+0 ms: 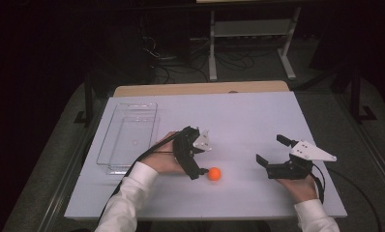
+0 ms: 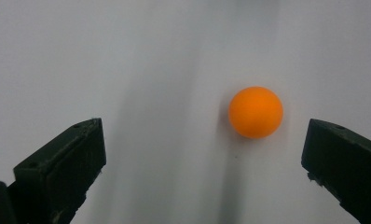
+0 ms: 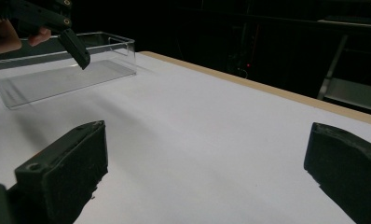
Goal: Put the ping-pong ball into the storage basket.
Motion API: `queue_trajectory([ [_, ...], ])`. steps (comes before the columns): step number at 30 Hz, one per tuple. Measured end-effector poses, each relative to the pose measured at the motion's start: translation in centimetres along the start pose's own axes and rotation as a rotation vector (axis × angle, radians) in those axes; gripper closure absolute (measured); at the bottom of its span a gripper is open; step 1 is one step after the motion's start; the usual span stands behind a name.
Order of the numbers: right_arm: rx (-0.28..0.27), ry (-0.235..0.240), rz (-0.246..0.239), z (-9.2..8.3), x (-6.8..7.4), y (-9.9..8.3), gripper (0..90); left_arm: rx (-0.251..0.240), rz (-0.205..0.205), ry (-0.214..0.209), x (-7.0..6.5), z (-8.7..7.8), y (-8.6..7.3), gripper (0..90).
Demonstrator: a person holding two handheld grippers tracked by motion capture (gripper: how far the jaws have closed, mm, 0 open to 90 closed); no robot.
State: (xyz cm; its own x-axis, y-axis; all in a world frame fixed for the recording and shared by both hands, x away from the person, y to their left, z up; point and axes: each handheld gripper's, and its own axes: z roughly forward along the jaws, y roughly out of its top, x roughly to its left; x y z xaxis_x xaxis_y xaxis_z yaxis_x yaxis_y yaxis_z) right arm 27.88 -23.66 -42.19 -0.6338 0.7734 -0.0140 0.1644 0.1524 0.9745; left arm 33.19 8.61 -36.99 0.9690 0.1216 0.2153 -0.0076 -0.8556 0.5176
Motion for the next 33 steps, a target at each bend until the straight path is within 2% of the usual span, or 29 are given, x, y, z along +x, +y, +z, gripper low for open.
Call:
queue_trajectory([
  [6, 0.0, 0.001, 0.001, 0.0, 0.0, 0.0, 0.0, 0.023, 0.01, -0.009, -0.1, 0.5, 0.3, 0.0],
  [15, -0.001, 0.004, 0.001, 0.0, 0.0, 0.0, 0.0, 0.03, 0.021, -0.027, -0.3, 1.2, 1.0, 0.0],
  [24, -0.002, 0.006, 0.002, 0.0, 0.0, 0.0, 0.0, 0.056, 0.034, -0.055, -0.6, 2.2, 1.2, 0.0],
  [33, -0.001, 0.008, 0.003, 0.0, 0.0, 0.0, 0.0, 0.07, 0.031, -0.089, -0.9, 3.2, 1.5, 0.0],
])
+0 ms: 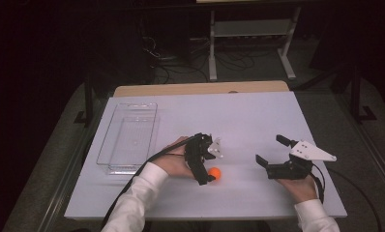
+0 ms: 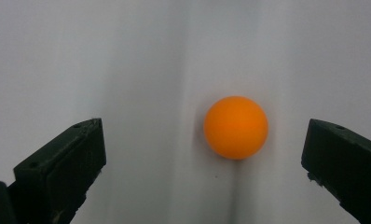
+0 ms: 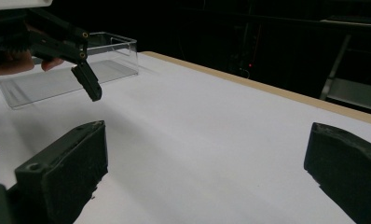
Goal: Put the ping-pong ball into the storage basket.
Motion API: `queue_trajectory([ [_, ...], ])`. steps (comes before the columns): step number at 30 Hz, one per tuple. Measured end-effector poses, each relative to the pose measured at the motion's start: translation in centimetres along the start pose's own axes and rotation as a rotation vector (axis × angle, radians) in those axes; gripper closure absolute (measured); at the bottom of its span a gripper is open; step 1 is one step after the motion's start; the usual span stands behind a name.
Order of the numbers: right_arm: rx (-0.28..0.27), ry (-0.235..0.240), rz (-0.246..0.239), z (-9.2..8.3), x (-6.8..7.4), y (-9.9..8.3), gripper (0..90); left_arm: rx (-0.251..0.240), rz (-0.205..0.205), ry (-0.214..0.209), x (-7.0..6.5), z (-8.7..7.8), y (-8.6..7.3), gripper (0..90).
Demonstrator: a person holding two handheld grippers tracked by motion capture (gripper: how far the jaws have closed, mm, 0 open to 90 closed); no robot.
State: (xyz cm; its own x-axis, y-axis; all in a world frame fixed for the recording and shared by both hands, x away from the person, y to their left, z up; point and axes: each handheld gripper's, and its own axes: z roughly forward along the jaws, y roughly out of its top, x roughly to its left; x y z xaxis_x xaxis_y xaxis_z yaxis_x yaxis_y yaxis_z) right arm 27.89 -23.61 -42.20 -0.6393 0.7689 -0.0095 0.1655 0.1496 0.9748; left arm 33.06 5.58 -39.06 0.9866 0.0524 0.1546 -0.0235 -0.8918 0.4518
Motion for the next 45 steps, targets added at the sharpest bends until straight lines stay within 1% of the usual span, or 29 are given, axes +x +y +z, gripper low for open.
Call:
queue_trajectory([
  [6, -0.001, 0.001, 0.0, 0.0, 0.0, 0.0, 0.0, 0.012, 0.001, -0.016, 0.0, 0.6, 0.2, 0.0],
  [10, 0.0, 0.001, 0.001, 0.0, 0.0, 0.0, 0.0, 0.029, 0.0, -0.03, -0.1, 1.1, 0.3, 0.0],
  [14, 0.0, 0.002, 0.0, 0.0, 0.0, 0.0, 0.0, 0.047, -0.014, -0.061, -0.1, 1.7, 0.3, 0.0],
  [19, -0.002, 0.003, -0.003, 0.0, 0.0, 0.0, 0.0, 0.057, -0.014, -0.069, 0.0, 1.9, 0.3, 0.5],
  [23, 0.0, 0.003, -0.001, 0.0, 0.0, 0.0, 0.0, 0.053, -0.009, -0.073, -0.1, 2.0, 0.3, 4.1],
  [27, -0.002, 0.002, -0.002, 0.0, 0.0, 0.0, 0.0, 0.064, -0.004, -0.083, -0.2, 2.2, 0.3, 7.1],
  [28, -0.002, 0.003, -0.003, 0.0, 0.0, 0.0, 0.0, 0.076, 0.005, -0.088, -0.2, 2.3, 0.3, 9.6],
  [30, -0.002, 0.003, -0.003, 0.0, 0.0, 0.0, 0.0, 0.075, 0.005, -0.089, -0.3, 2.4, 0.3, 12.1],
  [33, -0.001, 0.003, -0.003, 0.0, 0.0, 0.0, 0.0, 0.074, 0.011, -0.093, -0.3, 2.5, 0.3, 14.0],
  [34, -0.002, 0.003, -0.003, 0.0, 0.0, 0.0, 0.0, 0.077, 0.011, -0.093, -0.3, 2.6, 0.3, 14.1],
  [36, 0.0, 0.003, -0.002, -0.1, 0.0, 0.0, 0.0, 0.094, 0.026, -0.092, -0.3, 2.7, 0.3, 15.0],
  [40, 0.001, 0.004, -0.002, 0.0, 0.0, 0.0, 0.0, 0.099, 0.033, -0.091, -0.4, 2.8, 0.3, 18.0],
  [41, 0.002, 0.003, -0.003, 0.0, 0.0, 0.0, 0.0, 0.098, 0.034, -0.089, -0.4, 2.8, 0.3, 21.8],
  [43, 0.002, 0.003, -0.003, 0.0, 0.0, 0.0, 0.0, 0.096, 0.04, -0.088, -0.4, 2.8, 0.3, 23.1],
  [45, 0.001, 0.004, -0.004, 0.0, 0.0, 0.0, 0.0, 0.099, 0.044, -0.089, -0.4, 2.8, 0.3, 27.1],
])
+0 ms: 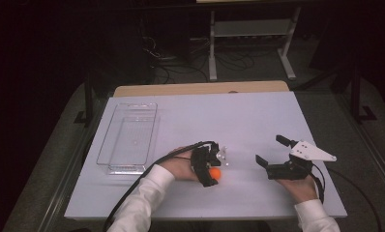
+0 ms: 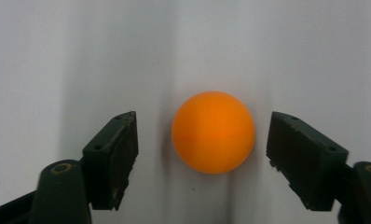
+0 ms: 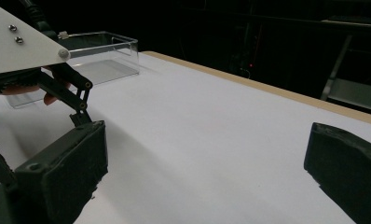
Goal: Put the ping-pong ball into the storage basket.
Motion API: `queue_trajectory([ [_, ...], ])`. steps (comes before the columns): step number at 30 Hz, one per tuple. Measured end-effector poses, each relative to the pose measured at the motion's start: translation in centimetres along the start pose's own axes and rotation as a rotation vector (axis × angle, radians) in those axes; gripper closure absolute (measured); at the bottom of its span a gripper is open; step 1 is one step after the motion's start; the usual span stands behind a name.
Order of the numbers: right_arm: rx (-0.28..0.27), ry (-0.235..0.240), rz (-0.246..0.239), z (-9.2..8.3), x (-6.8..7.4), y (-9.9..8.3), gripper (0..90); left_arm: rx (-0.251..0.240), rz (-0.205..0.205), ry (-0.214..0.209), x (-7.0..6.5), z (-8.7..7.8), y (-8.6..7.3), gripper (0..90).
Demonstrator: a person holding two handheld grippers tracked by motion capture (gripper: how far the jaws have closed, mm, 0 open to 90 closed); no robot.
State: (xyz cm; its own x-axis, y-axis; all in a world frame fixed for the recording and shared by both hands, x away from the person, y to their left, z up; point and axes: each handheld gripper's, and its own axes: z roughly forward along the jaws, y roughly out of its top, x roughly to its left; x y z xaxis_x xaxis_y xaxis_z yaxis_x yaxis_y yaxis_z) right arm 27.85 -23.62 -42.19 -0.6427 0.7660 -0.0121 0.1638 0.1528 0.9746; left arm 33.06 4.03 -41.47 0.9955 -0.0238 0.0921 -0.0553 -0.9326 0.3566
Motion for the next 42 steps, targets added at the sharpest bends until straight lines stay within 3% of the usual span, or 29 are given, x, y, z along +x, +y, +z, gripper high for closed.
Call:
queue_trajectory([
  [12, -0.001, 0.0, -0.003, 0.0, 0.0, 0.0, 0.0, 0.01, 0.003, -0.012, 0.0, 0.3, 0.0, 42.6],
  [14, -0.001, -0.001, -0.004, 0.0, 0.0, 0.0, 0.0, 0.01, 0.004, -0.016, -0.1, 0.3, 0.0, 49.9],
  [21, 0.002, 0.0, -0.003, 0.0, 0.0, 0.0, 0.0, 0.006, 0.005, -0.024, -0.1, 0.3, 0.0, 50.6],
  [22, 0.002, 0.0, -0.002, 0.0, 0.1, 0.0, 0.0, -0.003, 0.003, -0.04, 0.0, 0.1, 0.0, 50.6],
  [42, 0.003, 0.001, -0.003, 0.1, 0.1, 0.0, 0.0, -0.036, -0.02, -0.005, 0.0, -2.4, -0.6, 50.6],
])
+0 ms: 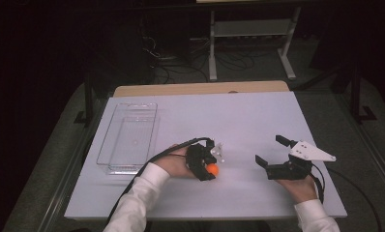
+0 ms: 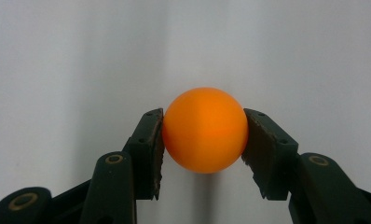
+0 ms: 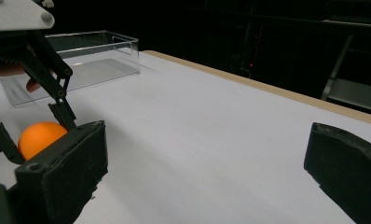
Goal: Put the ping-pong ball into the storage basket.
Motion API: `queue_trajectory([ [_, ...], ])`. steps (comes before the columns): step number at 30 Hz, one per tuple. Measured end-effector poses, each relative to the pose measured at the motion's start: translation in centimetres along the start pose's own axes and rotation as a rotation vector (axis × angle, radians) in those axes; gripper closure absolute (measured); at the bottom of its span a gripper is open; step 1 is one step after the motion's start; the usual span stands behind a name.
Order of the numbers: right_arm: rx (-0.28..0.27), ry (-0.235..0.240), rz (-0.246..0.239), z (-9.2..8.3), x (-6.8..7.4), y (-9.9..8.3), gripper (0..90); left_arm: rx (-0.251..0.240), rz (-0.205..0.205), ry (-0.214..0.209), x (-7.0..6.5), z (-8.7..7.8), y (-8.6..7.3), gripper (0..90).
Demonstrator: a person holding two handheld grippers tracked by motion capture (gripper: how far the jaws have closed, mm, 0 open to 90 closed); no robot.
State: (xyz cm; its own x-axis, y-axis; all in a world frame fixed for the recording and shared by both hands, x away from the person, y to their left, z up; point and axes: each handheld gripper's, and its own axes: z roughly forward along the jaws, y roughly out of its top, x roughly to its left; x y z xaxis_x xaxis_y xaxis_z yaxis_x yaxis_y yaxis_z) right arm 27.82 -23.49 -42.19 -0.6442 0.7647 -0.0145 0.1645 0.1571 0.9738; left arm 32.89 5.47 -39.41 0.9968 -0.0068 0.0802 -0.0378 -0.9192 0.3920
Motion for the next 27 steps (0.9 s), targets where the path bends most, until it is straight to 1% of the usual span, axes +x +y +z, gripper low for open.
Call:
queue_trajectory([
  [2, 0.001, 0.001, 0.0, 0.0, 0.0, 0.0, 0.0, 0.001, 0.002, 0.001, 0.0, -0.1, 0.0, 50.6],
  [5, 0.001, 0.0, -0.006, 0.0, 0.1, 0.0, 0.0, -0.006, -0.004, 0.01, -0.1, -0.7, -0.2, 50.6],
  [7, 0.002, 0.0, -0.007, 0.0, 0.1, 0.0, 0.0, -0.001, -0.005, 0.017, -0.2, -1.1, -0.3, 50.6],
  [17, 0.002, 0.001, -0.008, 0.1, 0.1, 0.0, 0.0, -0.038, -0.026, 0.047, -0.1, -3.4, -1.1, 50.7],
  [21, 0.005, 0.0, -0.008, 0.1, 0.1, 0.0, 0.0, -0.042, -0.032, 0.049, 0.0, -4.1, -1.4, 50.7],
  [27, 0.006, 0.0, -0.009, 0.1, 0.1, 0.0, 0.0, -0.046, -0.032, 0.064, 0.0, -5.1, -1.7, 50.7],
])
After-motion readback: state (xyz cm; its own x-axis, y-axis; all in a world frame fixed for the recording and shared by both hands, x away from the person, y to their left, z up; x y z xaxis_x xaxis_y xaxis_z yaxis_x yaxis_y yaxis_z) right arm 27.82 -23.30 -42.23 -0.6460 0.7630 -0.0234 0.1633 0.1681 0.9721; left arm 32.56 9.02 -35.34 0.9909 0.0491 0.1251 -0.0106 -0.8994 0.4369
